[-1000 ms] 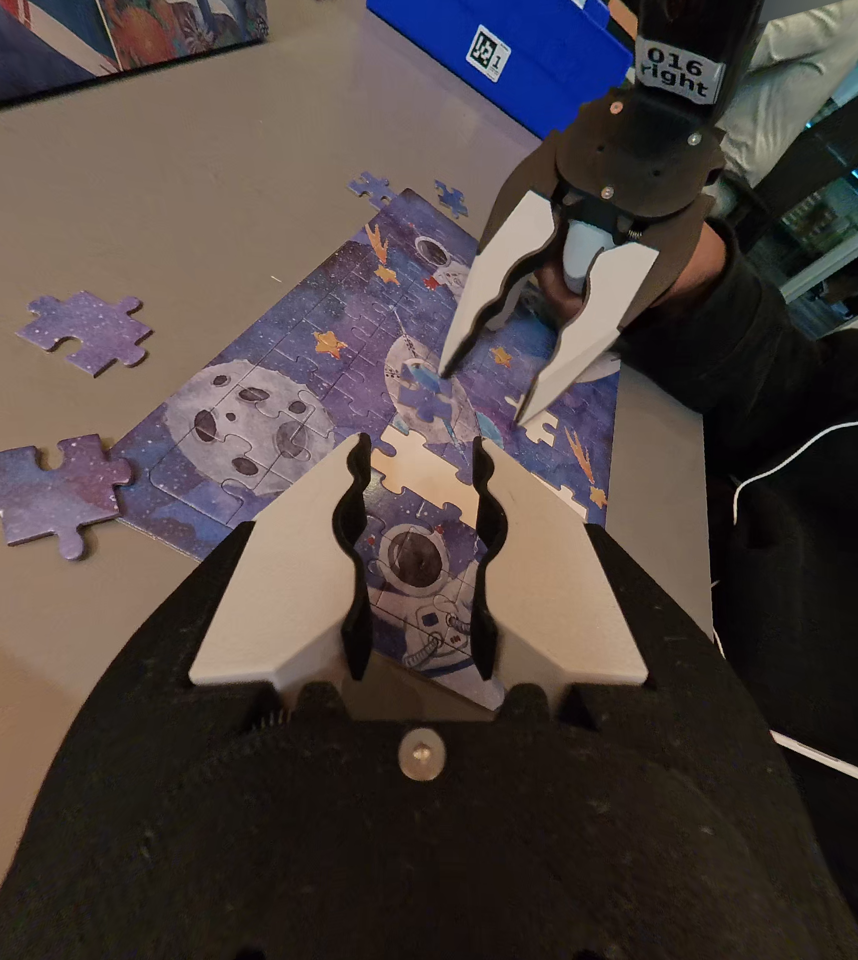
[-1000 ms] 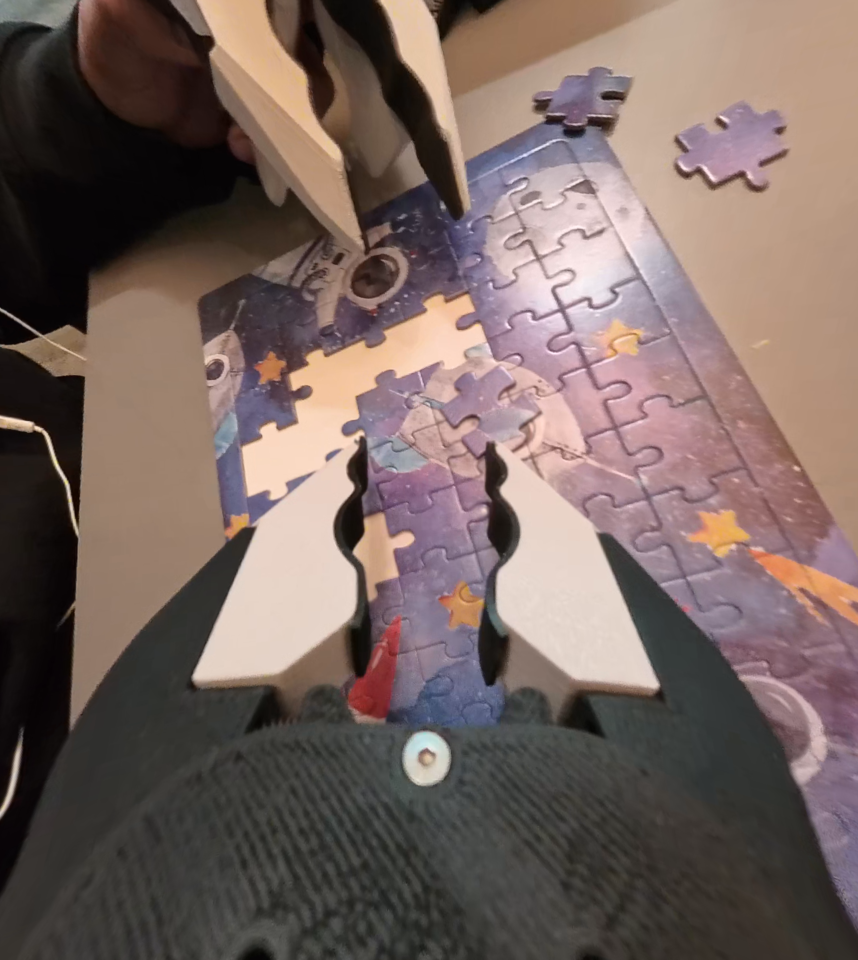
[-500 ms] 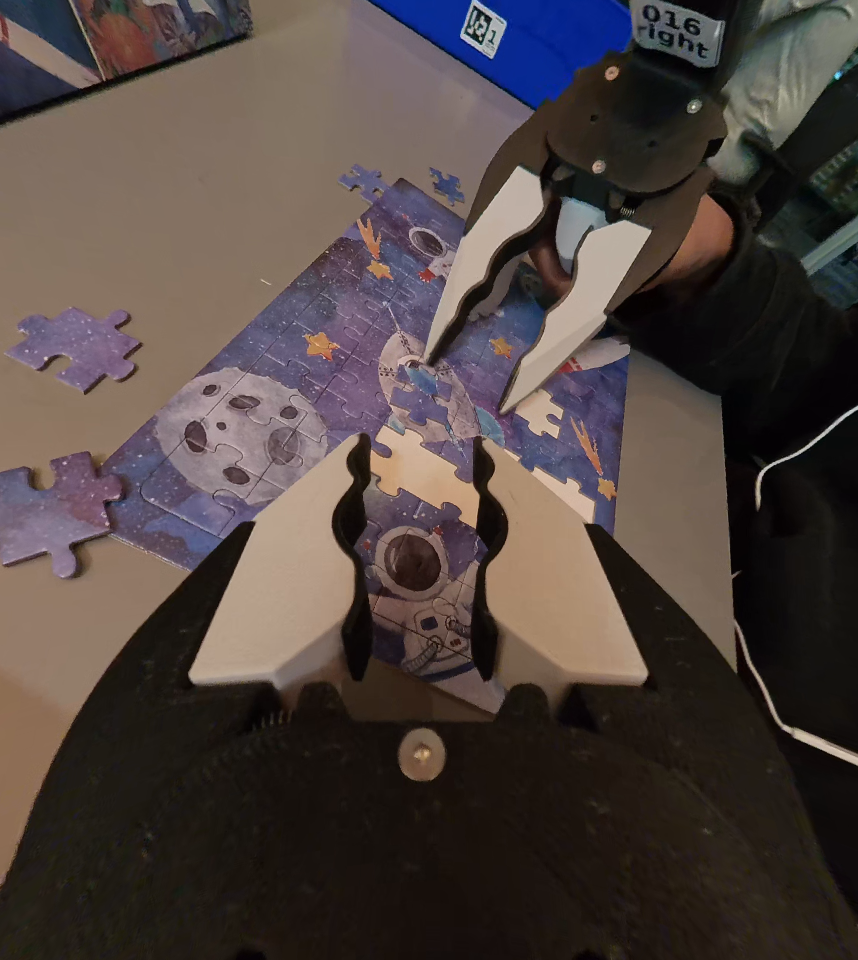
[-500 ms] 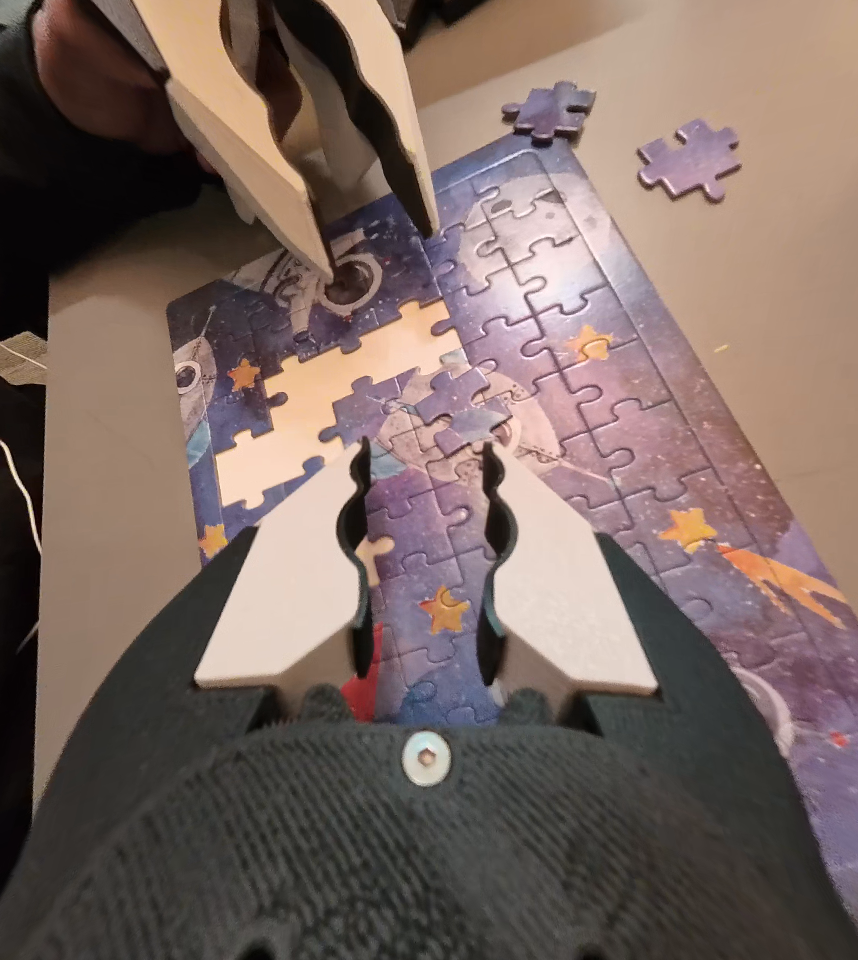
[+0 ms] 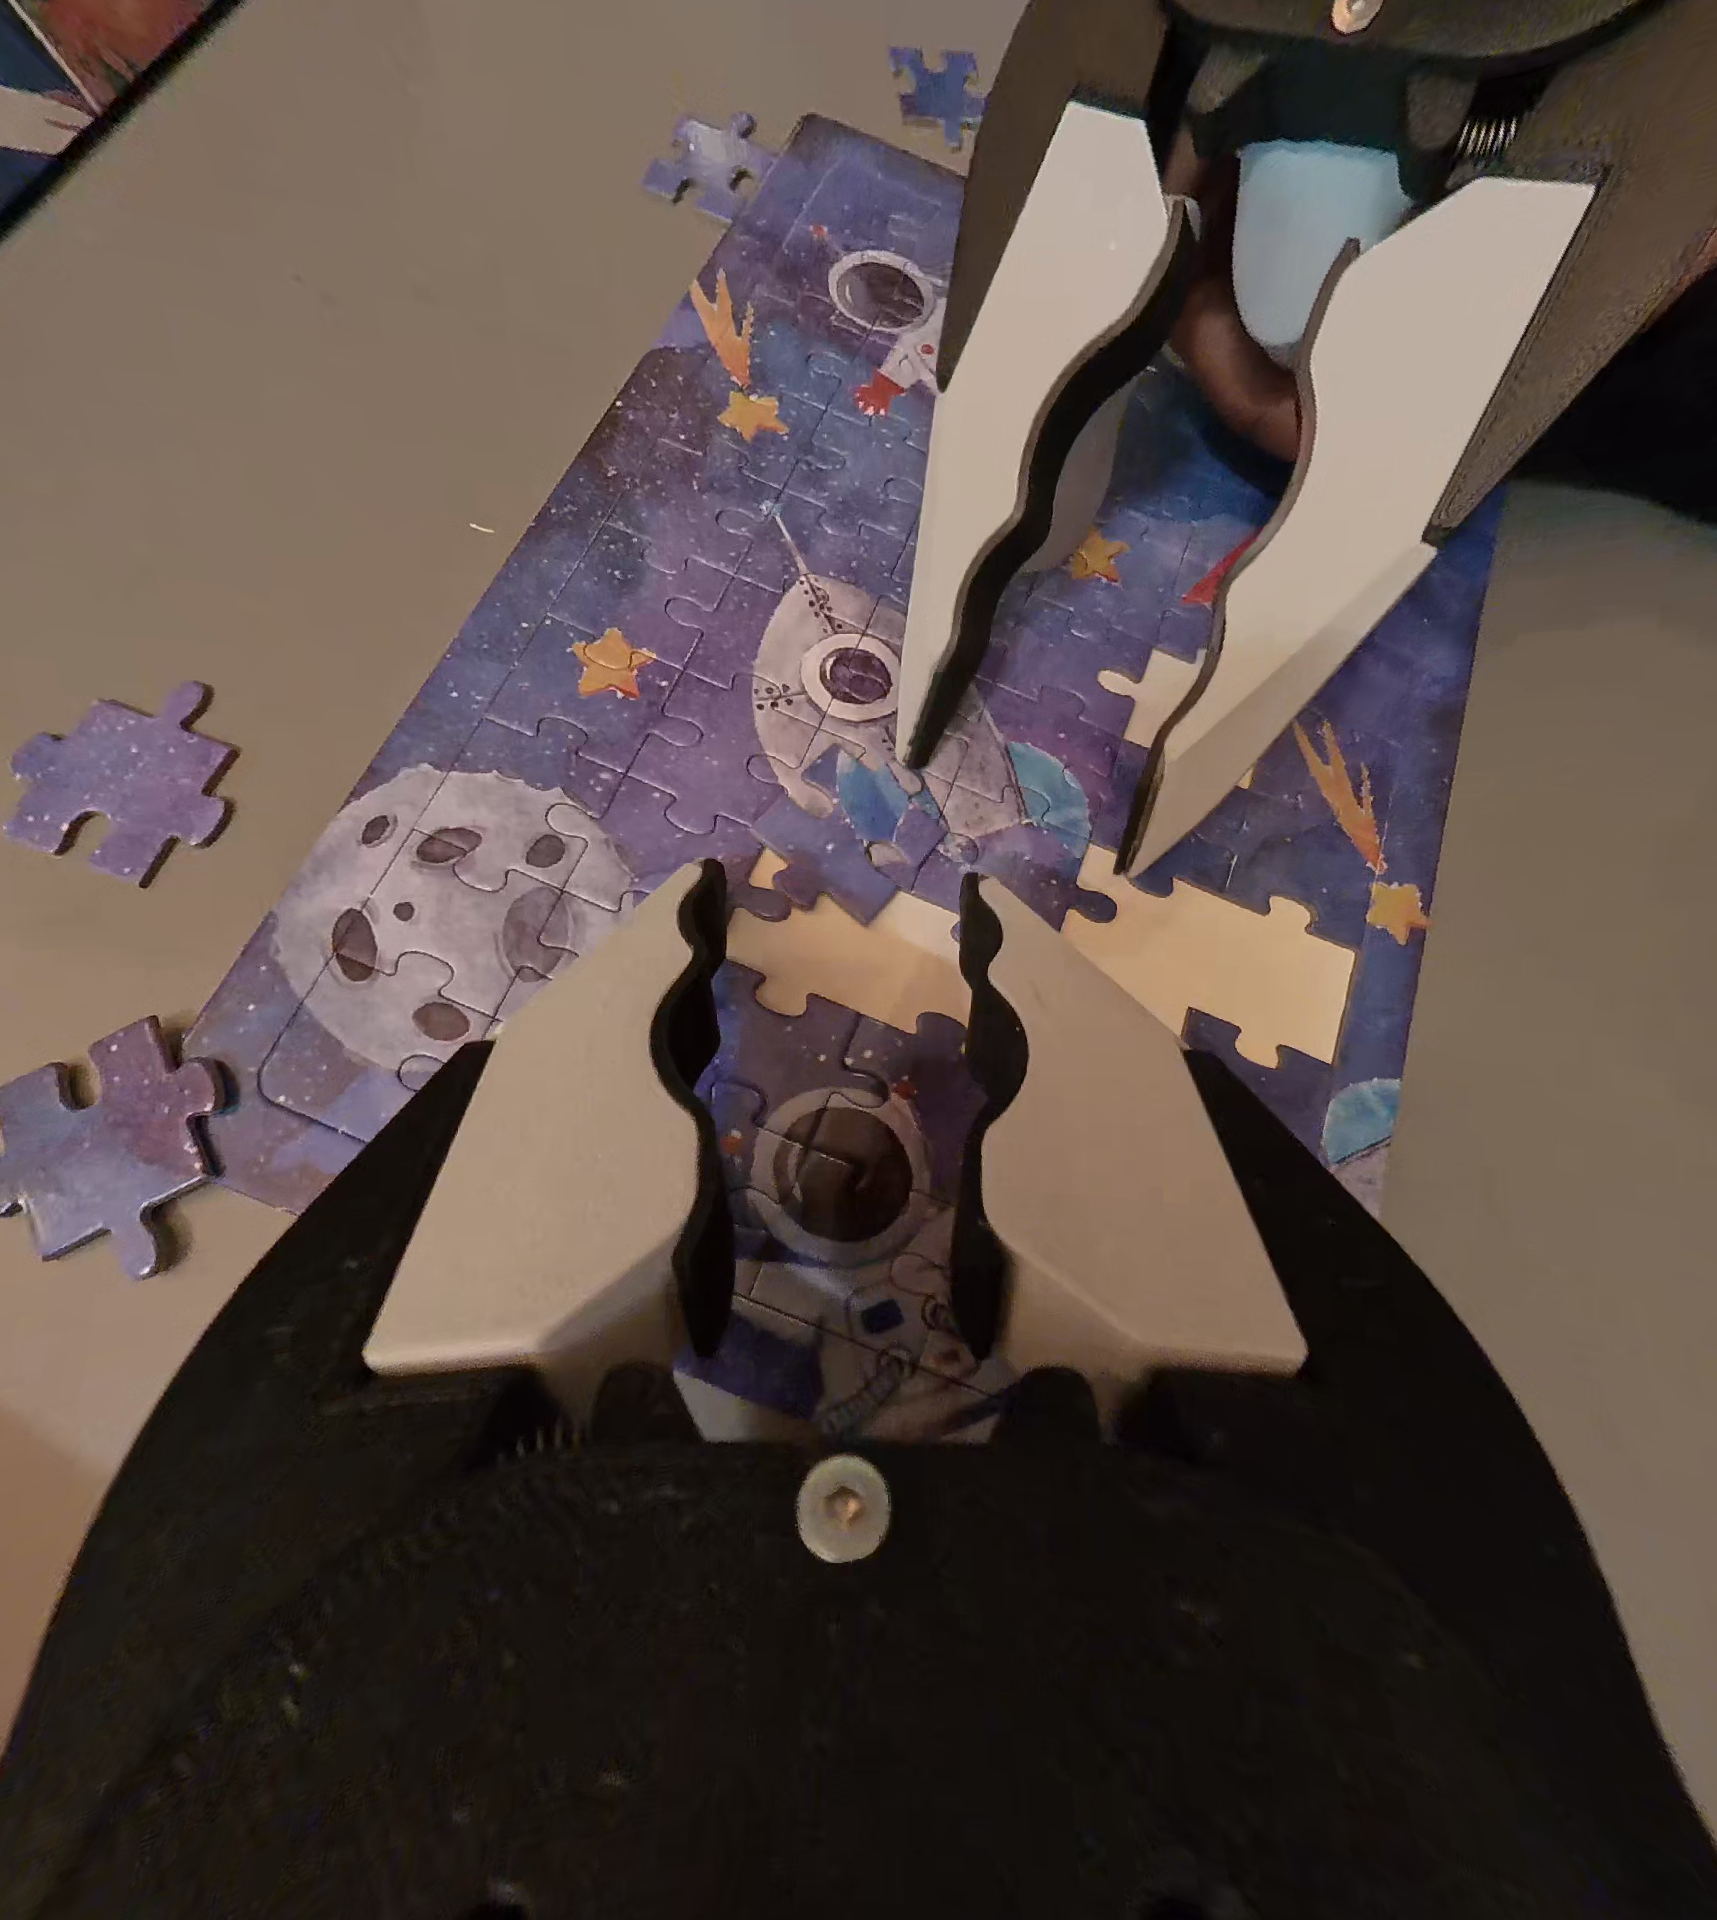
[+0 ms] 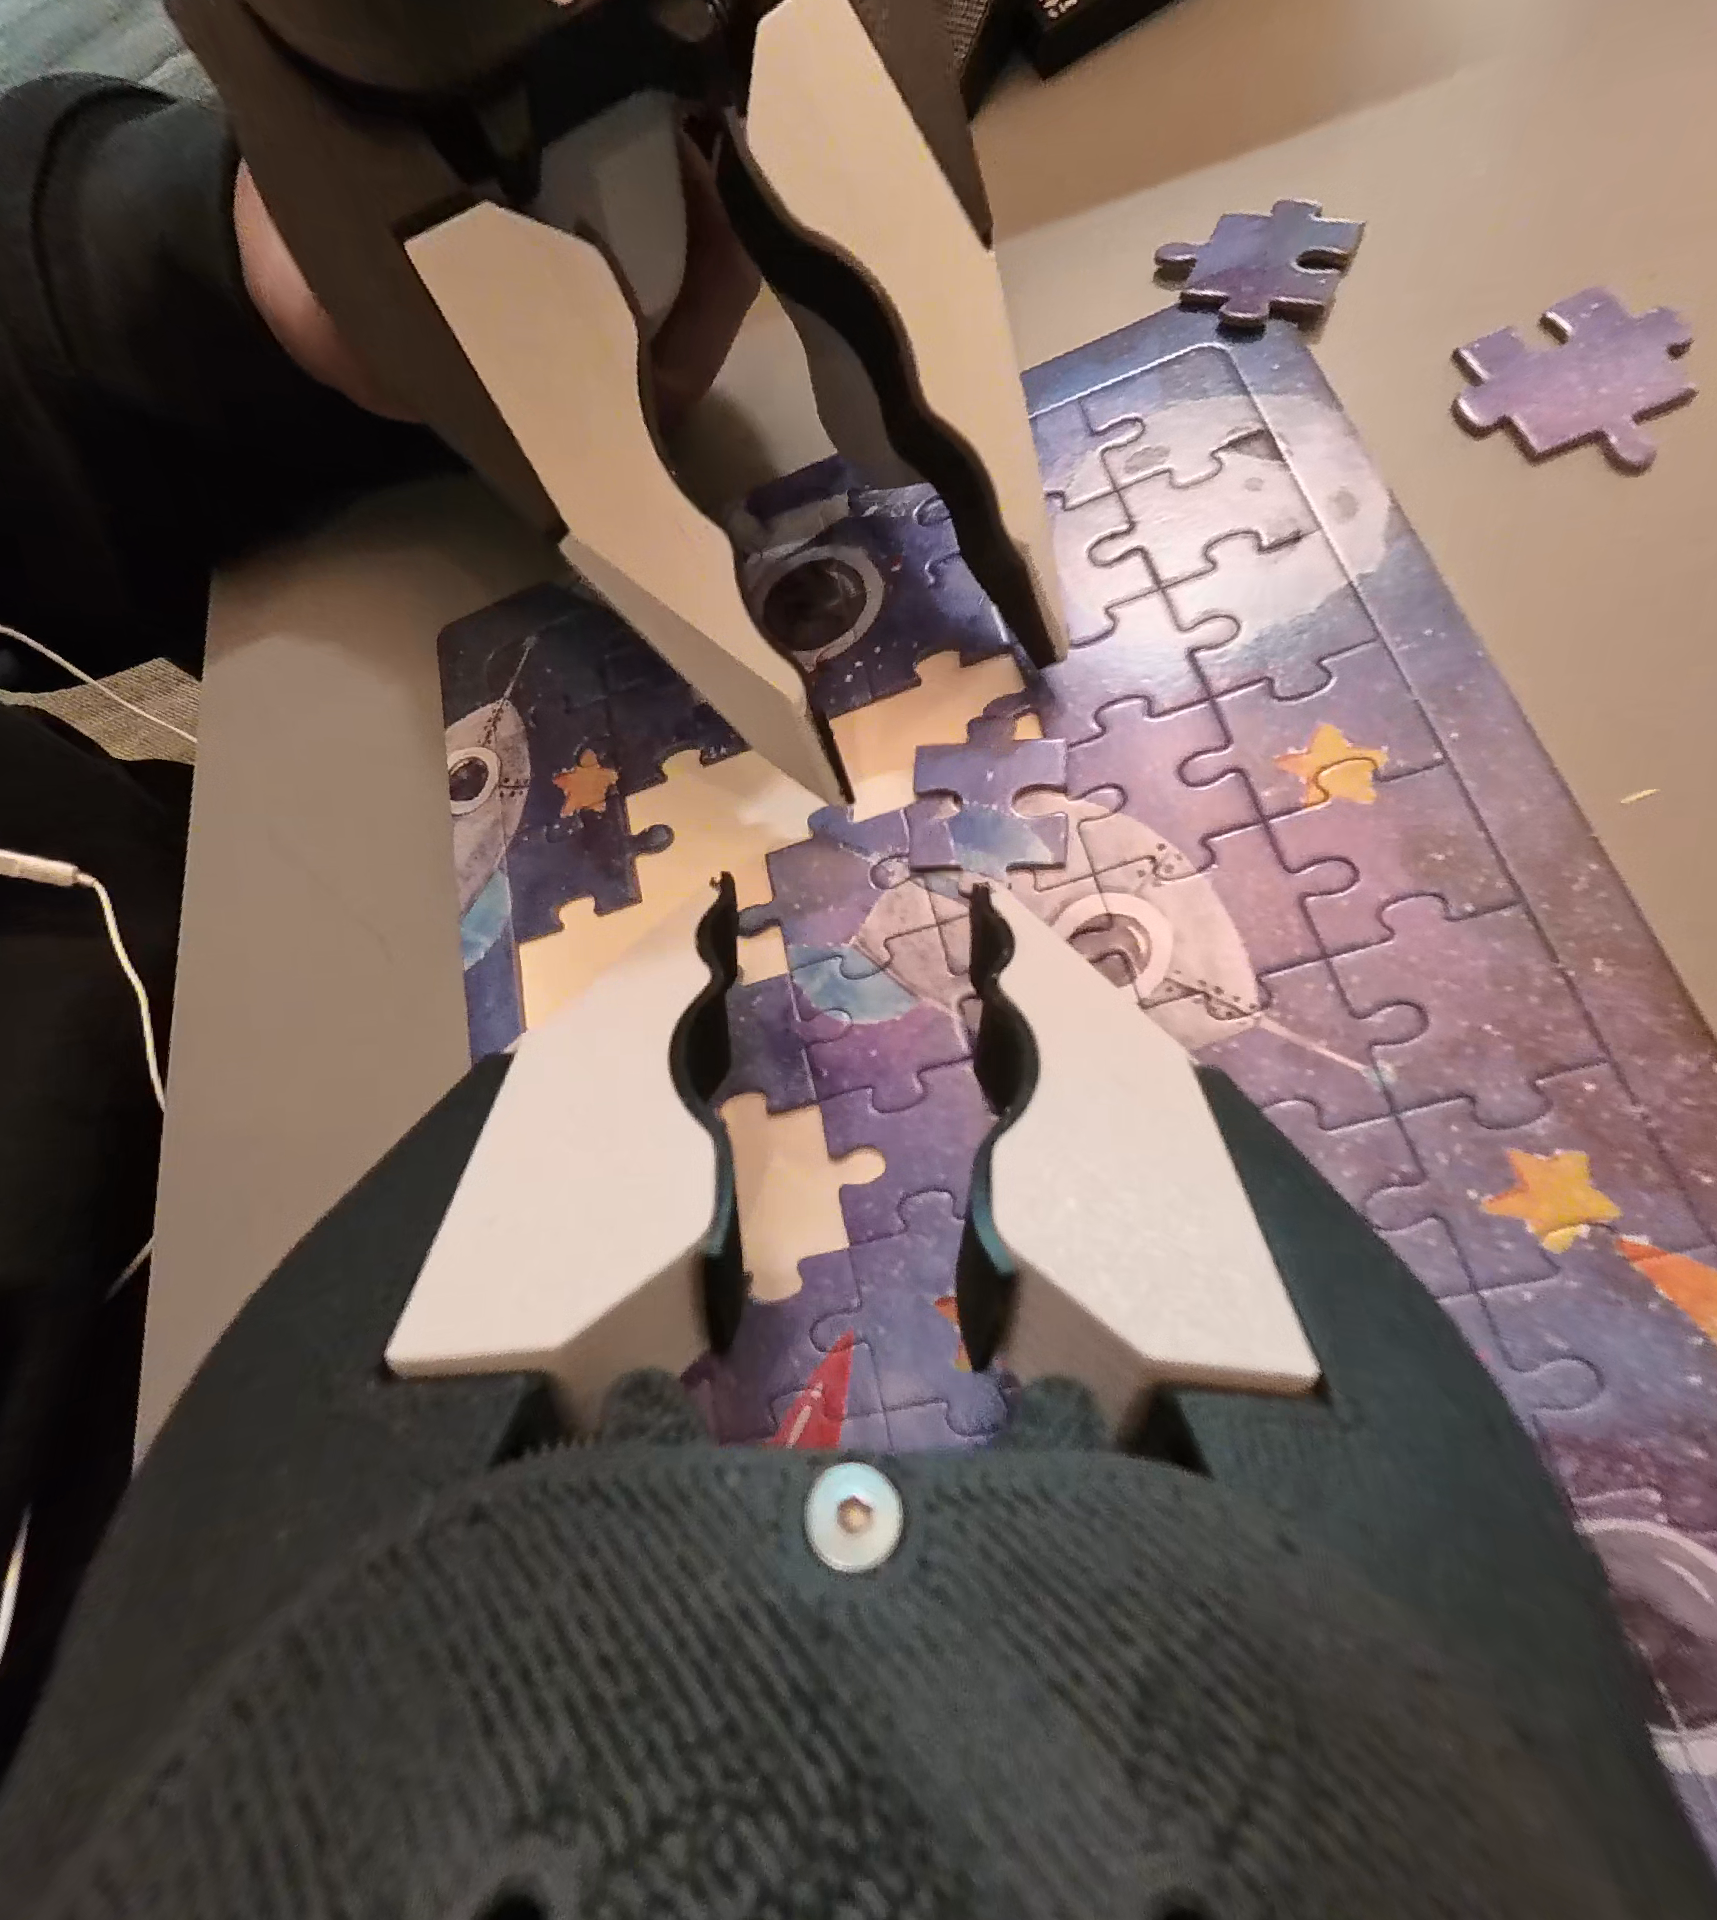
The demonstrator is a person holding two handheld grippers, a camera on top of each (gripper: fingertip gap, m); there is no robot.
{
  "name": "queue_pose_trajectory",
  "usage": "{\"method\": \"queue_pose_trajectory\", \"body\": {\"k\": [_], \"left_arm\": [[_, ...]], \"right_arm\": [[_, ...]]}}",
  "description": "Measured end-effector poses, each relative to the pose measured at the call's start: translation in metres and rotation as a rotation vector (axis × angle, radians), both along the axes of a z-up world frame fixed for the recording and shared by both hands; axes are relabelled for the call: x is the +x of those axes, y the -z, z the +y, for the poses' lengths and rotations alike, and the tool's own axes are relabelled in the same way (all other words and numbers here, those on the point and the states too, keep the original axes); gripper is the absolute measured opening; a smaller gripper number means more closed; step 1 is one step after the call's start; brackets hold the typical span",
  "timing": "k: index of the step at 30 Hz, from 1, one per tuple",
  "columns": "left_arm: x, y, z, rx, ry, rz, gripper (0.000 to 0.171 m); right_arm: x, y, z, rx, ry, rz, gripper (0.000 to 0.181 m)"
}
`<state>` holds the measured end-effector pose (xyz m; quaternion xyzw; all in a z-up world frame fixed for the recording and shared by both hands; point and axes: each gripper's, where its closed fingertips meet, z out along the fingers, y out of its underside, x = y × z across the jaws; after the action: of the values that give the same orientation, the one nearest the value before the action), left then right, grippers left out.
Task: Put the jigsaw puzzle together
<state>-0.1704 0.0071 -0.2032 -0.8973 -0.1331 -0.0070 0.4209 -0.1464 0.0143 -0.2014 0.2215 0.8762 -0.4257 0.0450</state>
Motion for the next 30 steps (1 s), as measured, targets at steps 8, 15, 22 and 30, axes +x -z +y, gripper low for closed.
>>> {"method": "queue_pose_trajectory", "body": {"k": [8,15,22,30], "left_arm": [[-0.001,0.007,-0.001,-0.057,-0.01,0.031,0.023],[-0.002,0.007,-0.015,-0.066,-0.009,0.054,0.016],[0.002,0.002,-0.017,-0.061,0.024,0.095,0.011],[-0.007,0.001,-0.018,-0.043,-0.017,0.131,0.035]], "right_arm": [[-0.001,0.0,-0.001,-0.007,0.001,0.001,0.042],[-0.001,0.0,-0.009,-0.012,-0.013,0.029,0.044],[-0.005,0.003,-0.016,0.029,-0.015,0.112,0.044],[-0.006,0.002,-0.018,0.017,-0.013,0.092,0.044]]}}
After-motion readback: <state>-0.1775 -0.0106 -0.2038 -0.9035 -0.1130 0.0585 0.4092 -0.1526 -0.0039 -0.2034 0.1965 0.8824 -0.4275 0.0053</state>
